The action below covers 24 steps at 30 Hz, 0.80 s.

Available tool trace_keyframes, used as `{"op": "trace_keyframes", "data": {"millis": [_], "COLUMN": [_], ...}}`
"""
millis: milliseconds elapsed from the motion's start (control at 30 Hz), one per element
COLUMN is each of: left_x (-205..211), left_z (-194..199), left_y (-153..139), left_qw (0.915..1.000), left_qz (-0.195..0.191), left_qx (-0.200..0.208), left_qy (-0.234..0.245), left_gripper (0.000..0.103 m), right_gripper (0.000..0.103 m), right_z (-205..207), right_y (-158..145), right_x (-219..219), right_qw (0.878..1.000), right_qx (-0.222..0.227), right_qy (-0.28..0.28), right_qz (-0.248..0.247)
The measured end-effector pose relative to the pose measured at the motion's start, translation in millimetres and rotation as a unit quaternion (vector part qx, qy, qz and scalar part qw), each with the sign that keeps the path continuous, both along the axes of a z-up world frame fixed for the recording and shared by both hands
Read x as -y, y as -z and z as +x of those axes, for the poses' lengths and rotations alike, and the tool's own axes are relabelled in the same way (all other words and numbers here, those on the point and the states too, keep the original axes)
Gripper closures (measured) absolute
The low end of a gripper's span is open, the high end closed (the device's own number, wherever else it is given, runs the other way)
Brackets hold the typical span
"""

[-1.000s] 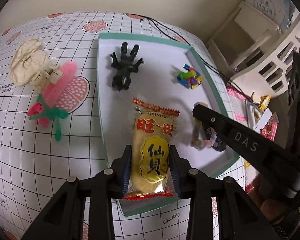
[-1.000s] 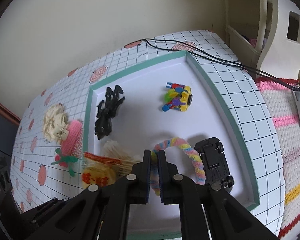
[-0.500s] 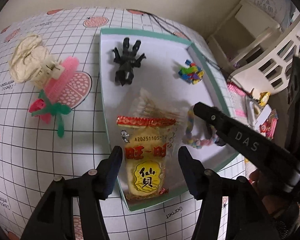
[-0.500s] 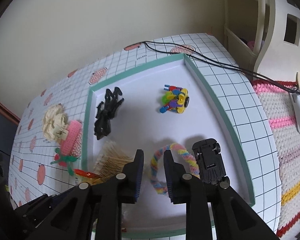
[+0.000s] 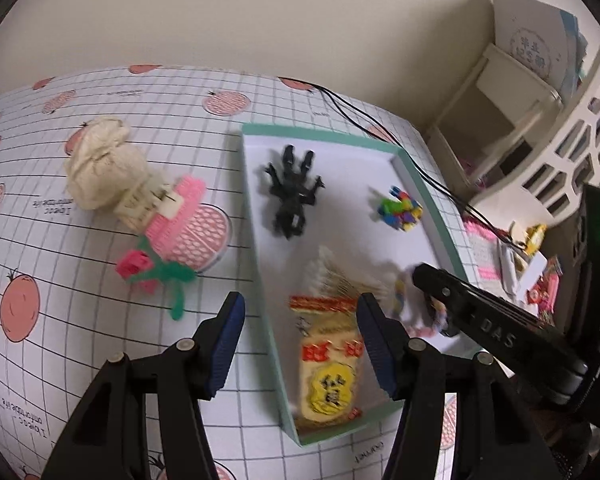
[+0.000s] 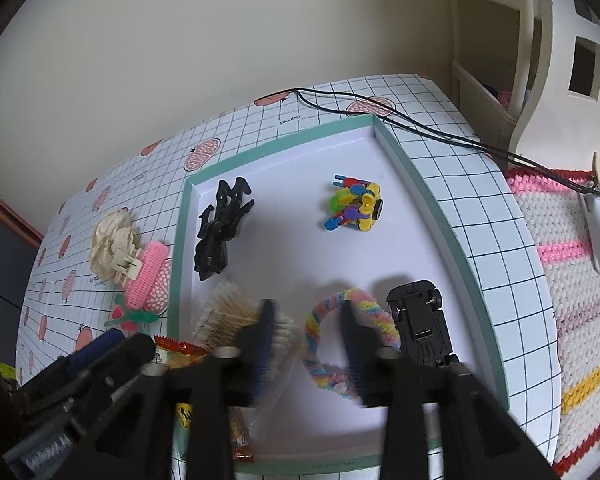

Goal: Organize objects
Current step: 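Carry the cracker packet and bracelet into the white tray and open both tools, then withdraw both tools from the tray toward the pink comb and green figure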

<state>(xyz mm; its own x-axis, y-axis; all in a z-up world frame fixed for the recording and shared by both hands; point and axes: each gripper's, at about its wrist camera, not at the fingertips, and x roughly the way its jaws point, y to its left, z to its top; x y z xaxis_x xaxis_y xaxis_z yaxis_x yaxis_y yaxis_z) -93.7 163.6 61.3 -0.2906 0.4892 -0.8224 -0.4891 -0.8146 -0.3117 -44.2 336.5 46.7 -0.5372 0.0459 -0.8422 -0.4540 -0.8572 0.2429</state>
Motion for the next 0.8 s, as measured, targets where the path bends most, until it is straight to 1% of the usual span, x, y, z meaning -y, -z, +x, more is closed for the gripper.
{"op": "trace_keyframes", "data": {"millis": [67, 133, 167, 200, 233, 267, 333, 367, 400, 433, 467, 500, 633, 800], "left_x": [5.3, 11.5, 12.8, 15.9, 17.3, 20.9, 25.0, 28.1, 30.8, 33.0, 35.4, 35.8, 40.6, 45.9], "left_z": [-3.5, -7.2, -9.1, -11.2, -12.1, -14.0, -16.3, -17.5, -18.6, -19.7, -20.6, -20.7, -22.1, -23.5], "left_y": [0.3, 1.8, 2.9, 3.6, 3.7, 4.3, 4.8, 4.6, 4.5, 4.5, 4.1, 3.7, 1.9, 0.0], "left_qw": [0.9999, 0.9997, 0.9995, 0.9991, 0.9988, 0.9983, 0.9971, 0.9963, 0.9956, 0.9950, 0.9943, 0.9939, 0.9923, 0.9899], "left_qz": [-0.002, -0.002, -0.003, -0.006, -0.005, -0.003, -0.005, -0.004, -0.001, 0.002, 0.005, 0.005, 0.004, 0.008], "left_qx": [-0.003, -0.006, -0.008, -0.012, -0.014, -0.016, -0.017, -0.017, -0.017, -0.017, -0.019, -0.021, -0.029, -0.036], "left_qy": [-0.013, -0.024, -0.030, -0.040, -0.046, -0.056, -0.074, -0.084, -0.092, -0.099, -0.104, -0.108, -0.121, -0.137], "left_gripper": [0.038, 0.036, 0.033, 0.030, 0.021, 0.015, 0.015, 0.013, 0.010, 0.003, 0.001, 0.001, 0.000, 0.000], "right_gripper": [0.051, 0.040, 0.039, 0.037, 0.034, 0.032, 0.028, 0.027, 0.024, 0.019, 0.015, 0.009, 0.000, 0.000], "right_z": [0.0, 0.5, 0.6, 0.7, 0.7, 0.5, -0.3, -0.7, -1.0, -1.1, -0.9, -0.9, -1.7, -1.1], "right_y": [-0.3, -1.4, -1.7, -1.7, -1.5, -1.2, -0.3, -0.4, -0.4, -0.7, -0.9, -1.1, -0.3, -1.4], "right_x": [0.5, 0.7, 0.7, 0.7, 0.9, 1.3, 3.1, 4.0, 4.6, 5.3, 6.0, 6.7, 8.4, 10.5], "right_qw": [1.000, 1.000, 1.000, 1.000, 1.000, 1.000, 1.000, 1.000, 1.000, 1.000, 1.000, 1.000, 1.000, 1.000], "right_qx": [0.000, -0.005, -0.007, -0.009, -0.011, -0.011, -0.009, -0.008, -0.009, -0.011, -0.013, -0.014, -0.016, -0.020], "right_qy": [-0.001, -0.001, -0.001, 0.000, 0.000, 0.000, -0.002, -0.004, -0.005, -0.006, -0.007, -0.007, -0.009, -0.012], "right_qz": [0.003, 0.004, 0.002, 0.001, -0.001, -0.003, 0.001, 0.002, 0.002, 0.002, 0.003, 0.005, 0.005, 0.016]}}
